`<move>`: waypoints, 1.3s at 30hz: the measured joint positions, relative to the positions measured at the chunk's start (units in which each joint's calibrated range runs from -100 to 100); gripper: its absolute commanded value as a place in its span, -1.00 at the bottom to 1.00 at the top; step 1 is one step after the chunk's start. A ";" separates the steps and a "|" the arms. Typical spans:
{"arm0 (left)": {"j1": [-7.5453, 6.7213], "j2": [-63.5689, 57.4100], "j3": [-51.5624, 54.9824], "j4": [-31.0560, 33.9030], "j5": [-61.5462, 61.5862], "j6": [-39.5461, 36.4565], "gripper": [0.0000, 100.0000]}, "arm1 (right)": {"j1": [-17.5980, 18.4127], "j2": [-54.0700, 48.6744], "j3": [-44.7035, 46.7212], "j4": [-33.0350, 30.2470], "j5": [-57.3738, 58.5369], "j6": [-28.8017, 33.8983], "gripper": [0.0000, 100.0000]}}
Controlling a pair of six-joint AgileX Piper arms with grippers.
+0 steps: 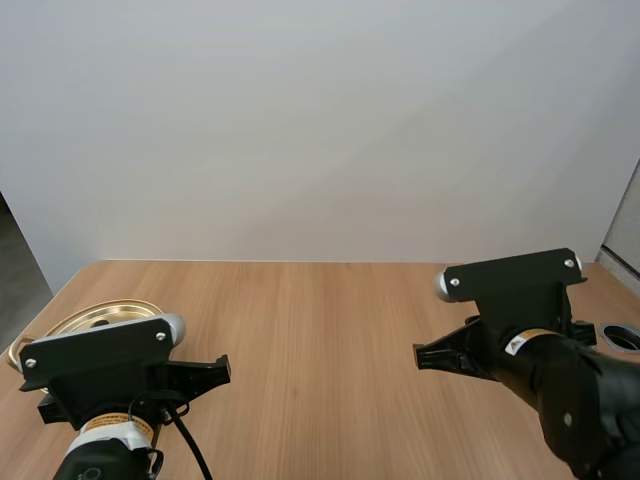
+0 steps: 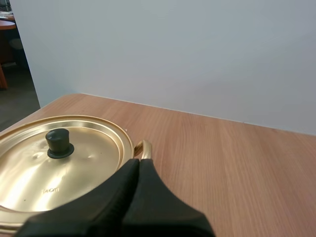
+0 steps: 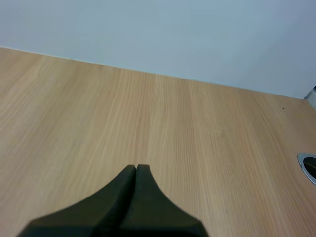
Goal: Open the pot, put the car inside, and close it
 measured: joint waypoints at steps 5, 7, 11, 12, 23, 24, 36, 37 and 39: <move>0.00 0.00 0.00 0.00 0.00 0.00 -1.00 | 0.00 -8.84 6.48 0.30 -6.15 0.00 -1.00; 0.00 0.00 0.00 0.00 0.00 0.00 -1.00 | 0.00 -11.76 9.06 0.61 -9.65 0.00 -1.00; 0.00 0.00 0.00 0.00 0.00 0.00 -1.00 | 0.00 -14.34 11.43 1.27 -11.57 0.00 -1.00; 0.00 0.00 0.00 0.00 0.00 0.00 -1.00 | 0.00 -15.62 12.69 1.66 -11.76 0.00 -1.00; 0.00 0.00 0.00 0.00 0.00 0.00 -1.00 | 0.00 -17.06 16.07 2.53 -11.46 1.09 -1.00; 0.00 0.00 0.00 0.00 0.00 0.00 -1.00 | 0.00 -17.06 16.07 2.64 -11.83 1.82 -1.00; 0.00 0.00 0.00 0.00 0.00 0.00 -1.00 | 0.00 -17.06 16.07 2.64 -12.68 4.34 -1.00; 0.00 0.00 0.00 0.00 0.00 0.00 -1.00 | 0.00 -17.06 16.07 2.64 -12.68 4.32 -1.00; 0.00 0.00 0.00 0.00 0.00 0.00 -1.00 | 0.00 -17.06 16.07 2.64 -12.85 4.32 -1.00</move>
